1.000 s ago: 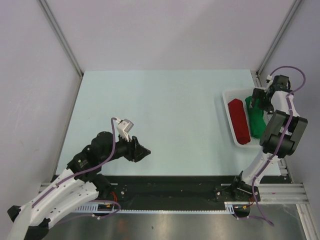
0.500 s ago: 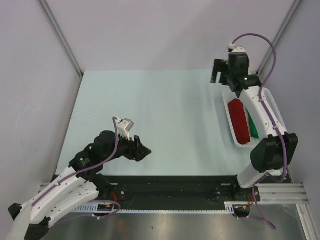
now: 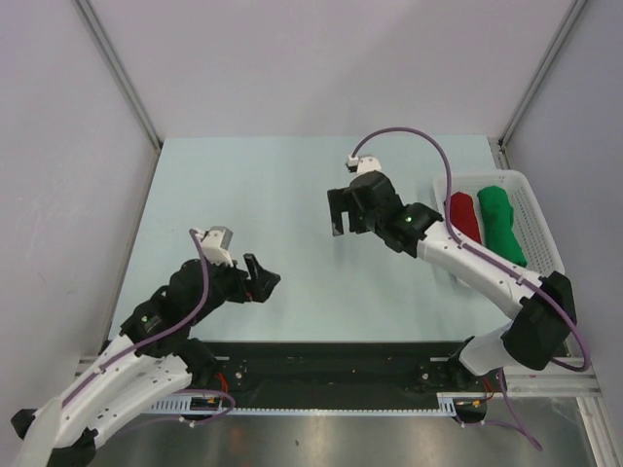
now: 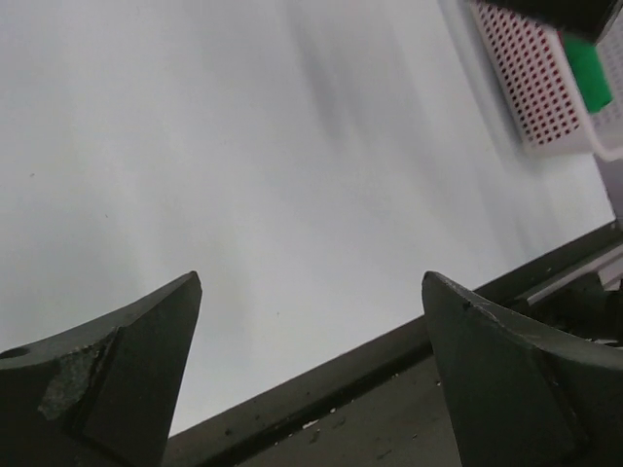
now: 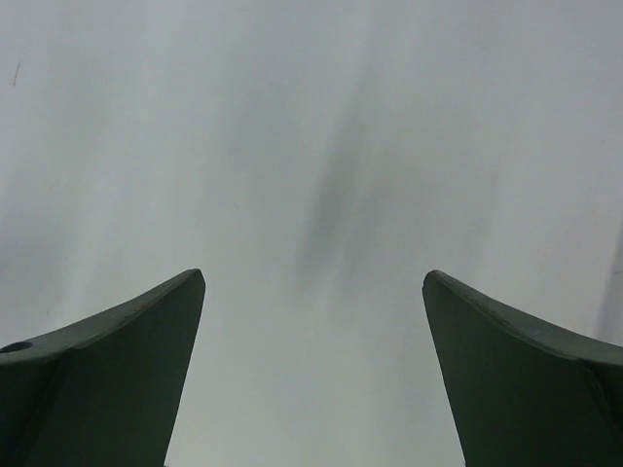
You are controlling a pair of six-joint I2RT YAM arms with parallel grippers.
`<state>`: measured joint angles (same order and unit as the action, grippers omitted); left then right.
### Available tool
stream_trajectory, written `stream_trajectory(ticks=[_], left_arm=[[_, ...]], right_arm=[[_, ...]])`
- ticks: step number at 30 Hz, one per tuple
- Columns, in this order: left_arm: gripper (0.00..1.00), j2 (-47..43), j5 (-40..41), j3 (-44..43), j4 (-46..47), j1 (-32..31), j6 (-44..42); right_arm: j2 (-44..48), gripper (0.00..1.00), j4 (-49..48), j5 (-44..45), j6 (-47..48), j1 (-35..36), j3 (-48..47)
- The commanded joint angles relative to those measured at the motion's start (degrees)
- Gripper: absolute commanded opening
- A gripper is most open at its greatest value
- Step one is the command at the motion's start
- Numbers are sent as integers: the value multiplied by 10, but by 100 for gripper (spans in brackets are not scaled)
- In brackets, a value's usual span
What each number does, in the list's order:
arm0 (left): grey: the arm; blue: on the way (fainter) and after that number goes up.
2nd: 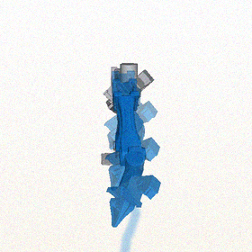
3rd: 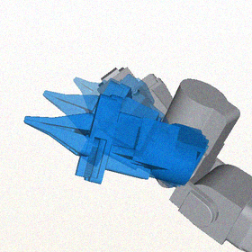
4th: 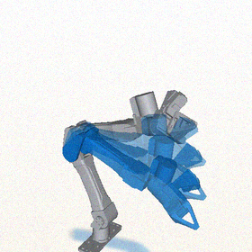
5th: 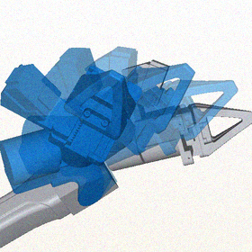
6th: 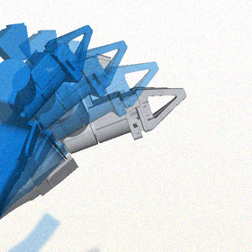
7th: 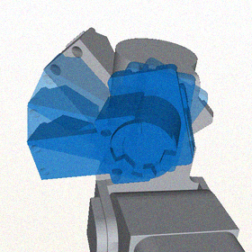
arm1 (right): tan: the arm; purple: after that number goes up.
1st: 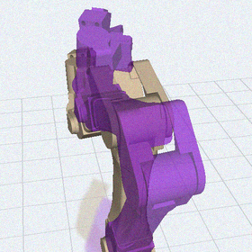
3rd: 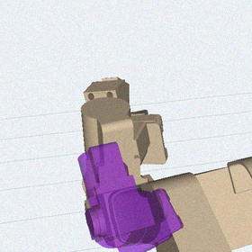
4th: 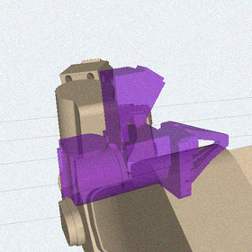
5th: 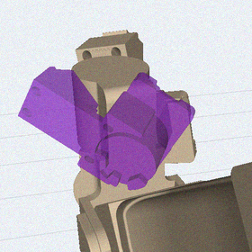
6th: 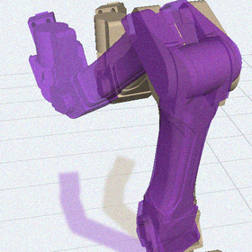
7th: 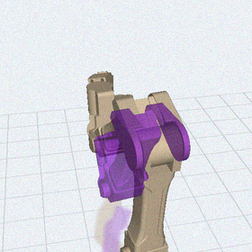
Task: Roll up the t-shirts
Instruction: Reset both arms
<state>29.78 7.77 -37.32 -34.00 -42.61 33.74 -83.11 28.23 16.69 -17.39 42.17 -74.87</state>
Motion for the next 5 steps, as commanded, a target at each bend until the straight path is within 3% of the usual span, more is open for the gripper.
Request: stream_trajectory(ticks=[1, 5], left_arm=[[100, -30, 58, -13, 10, 3, 34], [100, -30, 94, -20, 39, 3, 41]], right_arm=[[39, 100, -51, 24, -13, 21, 22], [46, 100, -75, 6, -10, 24, 38]])
